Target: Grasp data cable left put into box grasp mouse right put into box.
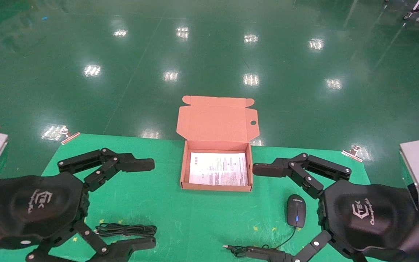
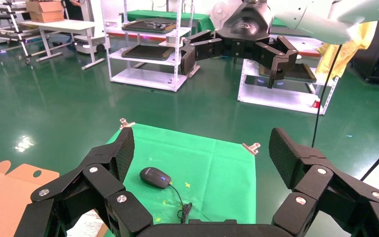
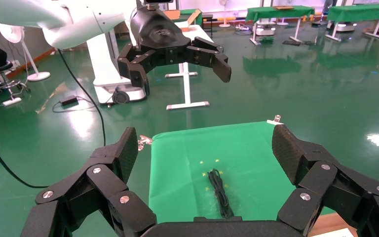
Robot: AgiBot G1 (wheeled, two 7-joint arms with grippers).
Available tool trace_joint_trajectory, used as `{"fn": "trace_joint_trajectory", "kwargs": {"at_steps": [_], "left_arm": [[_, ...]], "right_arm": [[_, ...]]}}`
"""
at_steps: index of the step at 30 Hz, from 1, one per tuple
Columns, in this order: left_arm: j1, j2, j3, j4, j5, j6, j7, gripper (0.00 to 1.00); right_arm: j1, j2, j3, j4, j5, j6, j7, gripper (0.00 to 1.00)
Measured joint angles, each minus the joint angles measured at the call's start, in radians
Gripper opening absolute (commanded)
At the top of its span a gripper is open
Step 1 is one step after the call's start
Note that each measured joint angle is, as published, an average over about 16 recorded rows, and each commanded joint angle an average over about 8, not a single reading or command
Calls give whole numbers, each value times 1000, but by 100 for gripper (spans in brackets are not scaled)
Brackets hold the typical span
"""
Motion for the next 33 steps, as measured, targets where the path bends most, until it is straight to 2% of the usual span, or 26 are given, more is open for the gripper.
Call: {"fn": "trace_joint_trajectory", "kwargs": {"at_steps": [22, 28, 33], "left_arm": [[-7, 5, 8, 7, 13, -1, -5, 100], [-36, 13, 35, 17, 61, 1, -22, 100], [-81, 25, 74, 26, 137, 7, -49, 100]], "right_arm": [[6, 0, -4, 2, -10, -2, -4, 100], [33, 0, -21, 12, -61, -13, -17, 100], [81, -2, -53, 25, -150, -29, -42, 100]]}}
